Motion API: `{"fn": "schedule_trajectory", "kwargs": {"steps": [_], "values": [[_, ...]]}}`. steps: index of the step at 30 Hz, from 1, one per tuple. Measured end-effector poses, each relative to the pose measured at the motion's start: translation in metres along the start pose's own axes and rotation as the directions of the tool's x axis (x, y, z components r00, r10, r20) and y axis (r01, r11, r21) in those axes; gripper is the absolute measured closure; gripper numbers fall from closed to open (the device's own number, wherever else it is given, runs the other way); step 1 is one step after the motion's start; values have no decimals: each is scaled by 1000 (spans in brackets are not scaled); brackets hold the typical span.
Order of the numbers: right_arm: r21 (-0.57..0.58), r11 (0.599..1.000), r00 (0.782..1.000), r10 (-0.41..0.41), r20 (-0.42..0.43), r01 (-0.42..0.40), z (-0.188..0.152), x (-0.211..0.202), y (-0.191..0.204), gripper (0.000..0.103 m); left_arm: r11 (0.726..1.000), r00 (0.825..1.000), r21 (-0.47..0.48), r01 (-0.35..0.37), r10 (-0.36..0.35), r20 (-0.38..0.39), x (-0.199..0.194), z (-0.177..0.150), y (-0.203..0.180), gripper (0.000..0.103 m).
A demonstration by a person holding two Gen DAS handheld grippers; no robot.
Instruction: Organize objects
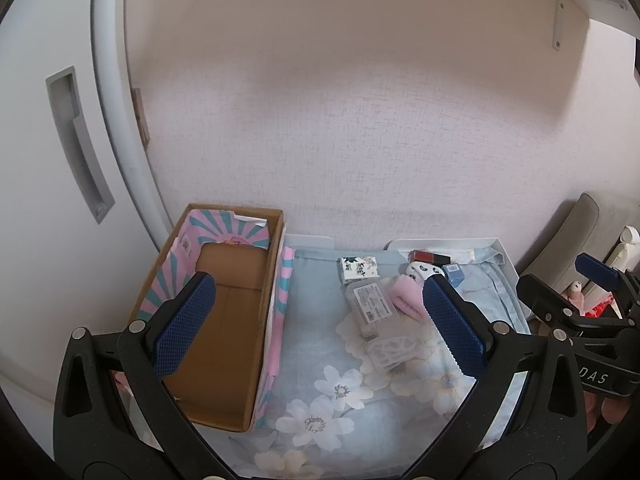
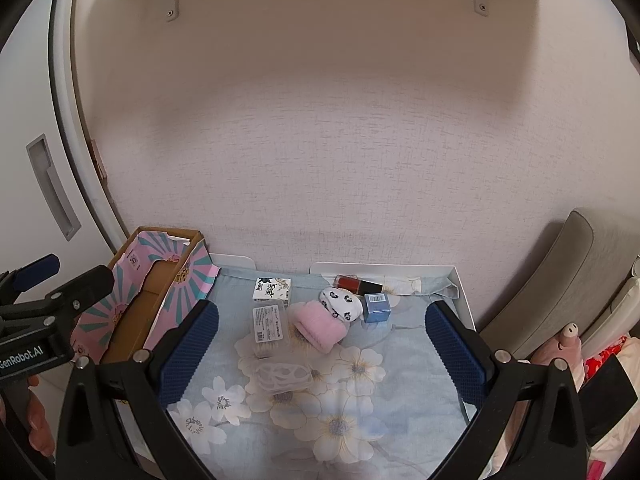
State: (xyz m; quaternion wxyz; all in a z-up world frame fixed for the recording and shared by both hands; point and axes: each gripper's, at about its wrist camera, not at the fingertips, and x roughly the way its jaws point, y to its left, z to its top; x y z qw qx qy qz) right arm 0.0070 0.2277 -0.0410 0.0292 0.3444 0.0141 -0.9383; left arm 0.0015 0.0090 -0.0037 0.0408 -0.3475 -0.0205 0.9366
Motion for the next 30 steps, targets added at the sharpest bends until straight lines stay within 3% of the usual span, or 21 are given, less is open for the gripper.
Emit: {"fn": "schedule_trajectory", "kwargs": {"steps": [30], "values": [[1,1000,1000,-5,-4,5,-1,-3,5,0,1000,999,12,25,-24,-22,1,0,1,0]]}}
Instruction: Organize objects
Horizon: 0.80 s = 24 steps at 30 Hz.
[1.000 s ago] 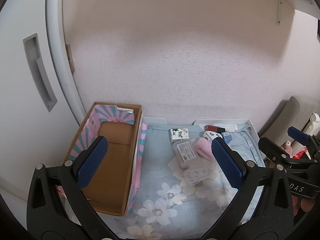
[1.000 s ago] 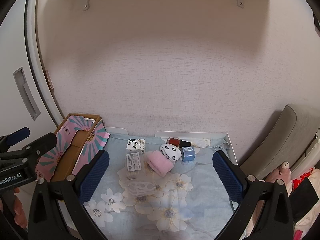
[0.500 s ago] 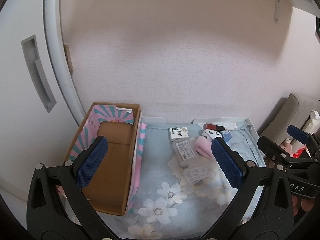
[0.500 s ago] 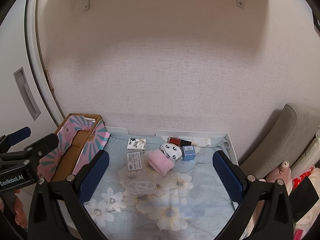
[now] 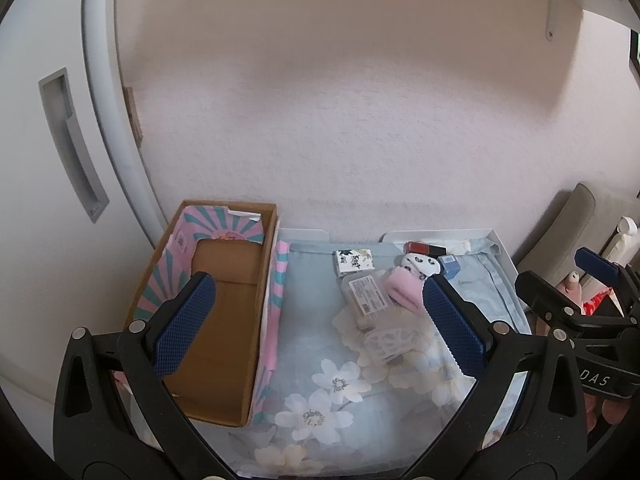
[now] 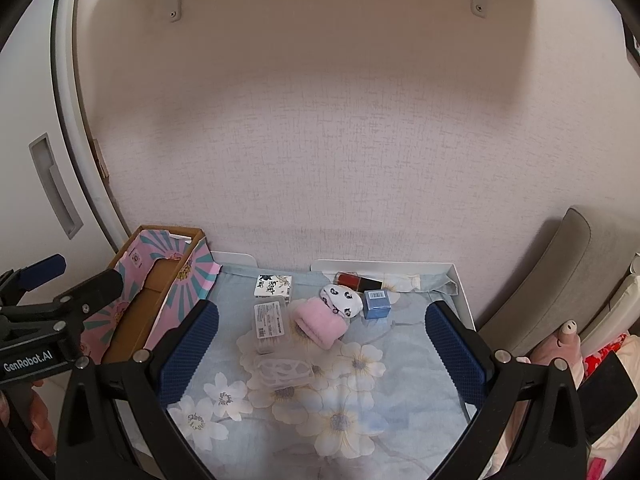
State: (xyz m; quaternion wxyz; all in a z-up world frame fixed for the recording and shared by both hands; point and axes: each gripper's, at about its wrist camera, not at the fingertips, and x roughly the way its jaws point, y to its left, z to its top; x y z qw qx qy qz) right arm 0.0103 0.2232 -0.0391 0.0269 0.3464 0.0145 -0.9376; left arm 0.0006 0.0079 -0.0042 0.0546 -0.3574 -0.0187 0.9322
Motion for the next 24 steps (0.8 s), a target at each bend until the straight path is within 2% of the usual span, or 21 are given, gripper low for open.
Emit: {"fn": "schedule_trajectory", "kwargs": {"steps": [12,18,24], "values": [[-2,1000,1000,4,-13,-4,0,1,-7,0,1000,1000,6,12,-12,-17,6,0,-5,0],[-1,1000,998,-7,-60,7,-2,16,-26,0,1000,997,-10,18,-19,-76,27,-4,-14,0],[8,1000,993,-15,-120,16,-7,44,-56,0,1000,986,-27,12,-16,-165,66,-15,-31,0]]}}
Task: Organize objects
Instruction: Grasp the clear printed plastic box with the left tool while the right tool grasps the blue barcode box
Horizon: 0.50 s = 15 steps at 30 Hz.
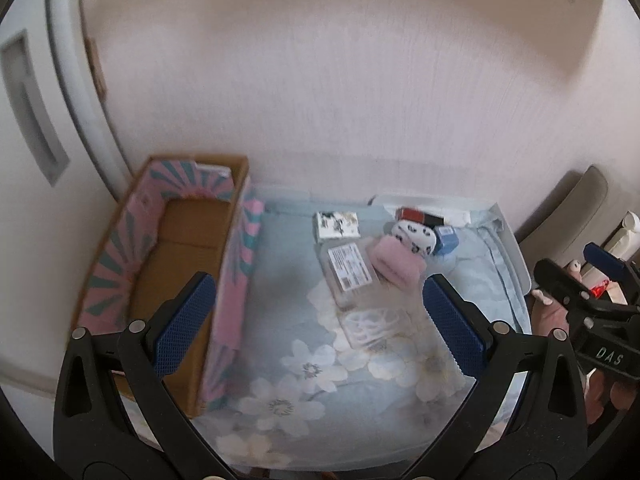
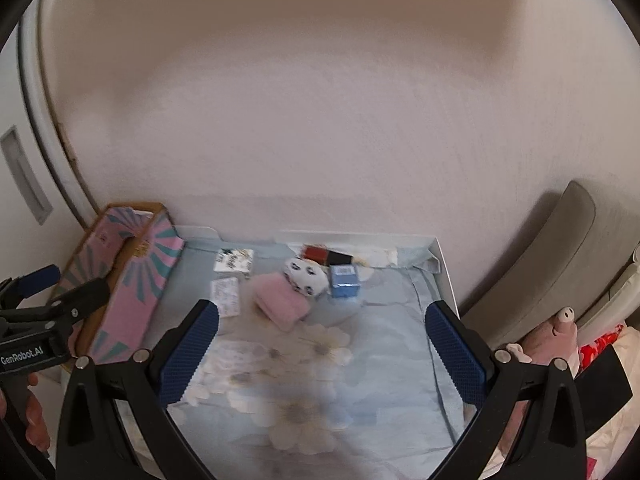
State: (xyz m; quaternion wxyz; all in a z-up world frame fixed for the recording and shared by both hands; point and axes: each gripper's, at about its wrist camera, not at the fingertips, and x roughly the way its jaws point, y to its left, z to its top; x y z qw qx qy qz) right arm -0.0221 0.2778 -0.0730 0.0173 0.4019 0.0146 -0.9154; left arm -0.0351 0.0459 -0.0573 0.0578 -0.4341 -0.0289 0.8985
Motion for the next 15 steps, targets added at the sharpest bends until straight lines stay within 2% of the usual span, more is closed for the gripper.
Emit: {"fn": "schedule_trajectory", "kwargs": {"steps": [6,15], "values": [[3,1000,998,-16,-57,16,2,47,-33,1,1000,996,4,-15,16,-88,54,-7,-22,0],[-34,999,991,-33,-131,28,-2,133,-57,9,999,981,-18,-46,42,-192,148,-13,-41,0]]}}
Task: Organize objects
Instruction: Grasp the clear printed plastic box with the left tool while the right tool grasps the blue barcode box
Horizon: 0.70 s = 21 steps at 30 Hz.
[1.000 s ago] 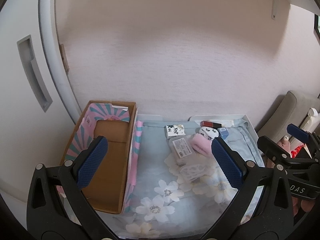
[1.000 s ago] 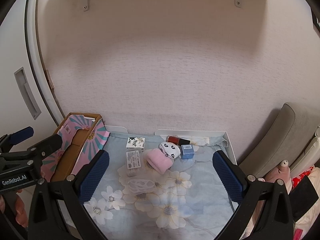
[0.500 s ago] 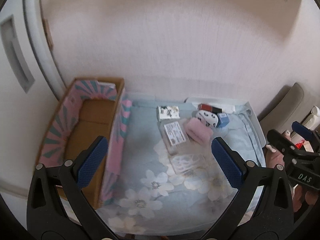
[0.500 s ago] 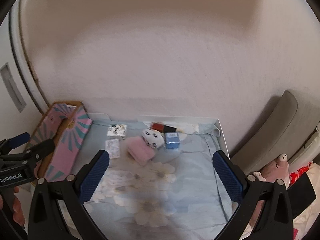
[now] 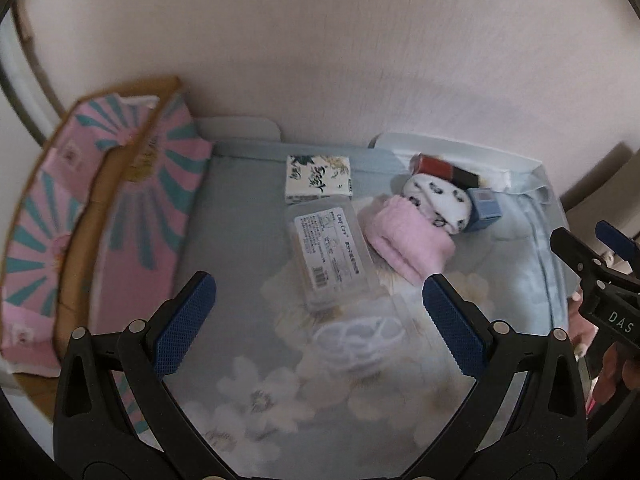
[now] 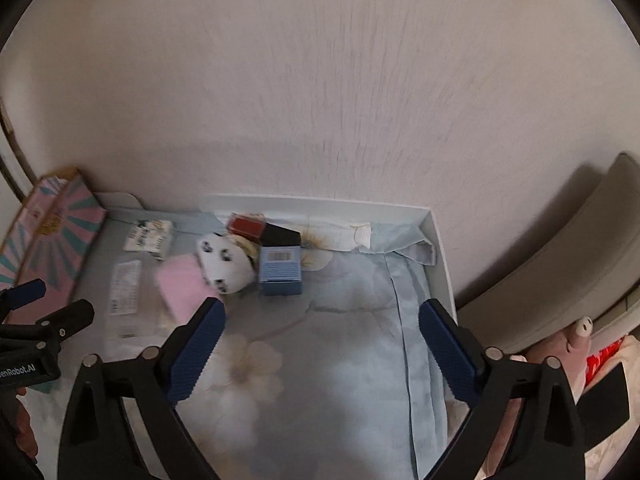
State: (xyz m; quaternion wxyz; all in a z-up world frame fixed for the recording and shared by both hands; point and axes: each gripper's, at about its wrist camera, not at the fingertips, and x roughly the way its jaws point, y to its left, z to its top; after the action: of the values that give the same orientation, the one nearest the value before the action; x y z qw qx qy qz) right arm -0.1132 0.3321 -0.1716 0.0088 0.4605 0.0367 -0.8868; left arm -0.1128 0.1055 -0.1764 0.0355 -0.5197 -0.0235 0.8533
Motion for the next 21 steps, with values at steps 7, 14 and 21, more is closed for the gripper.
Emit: {"fn": "schedule_trajectory", "kwargs": {"steps": [7,14,21], "values": [[-26,999,999,25,-47,-26,0,55,5,17,999,998,-37,-12,10,-63,58,3,-3,4],[-48,997,996,48,-75,-52,1,82,15,22,997,995,-80,-23,15,-94,87,3,3,10],[-52,996,994,71,-85,-75,7,93,23,34,995,995,-98,-14,4,-104,100,4,7,21]]}}
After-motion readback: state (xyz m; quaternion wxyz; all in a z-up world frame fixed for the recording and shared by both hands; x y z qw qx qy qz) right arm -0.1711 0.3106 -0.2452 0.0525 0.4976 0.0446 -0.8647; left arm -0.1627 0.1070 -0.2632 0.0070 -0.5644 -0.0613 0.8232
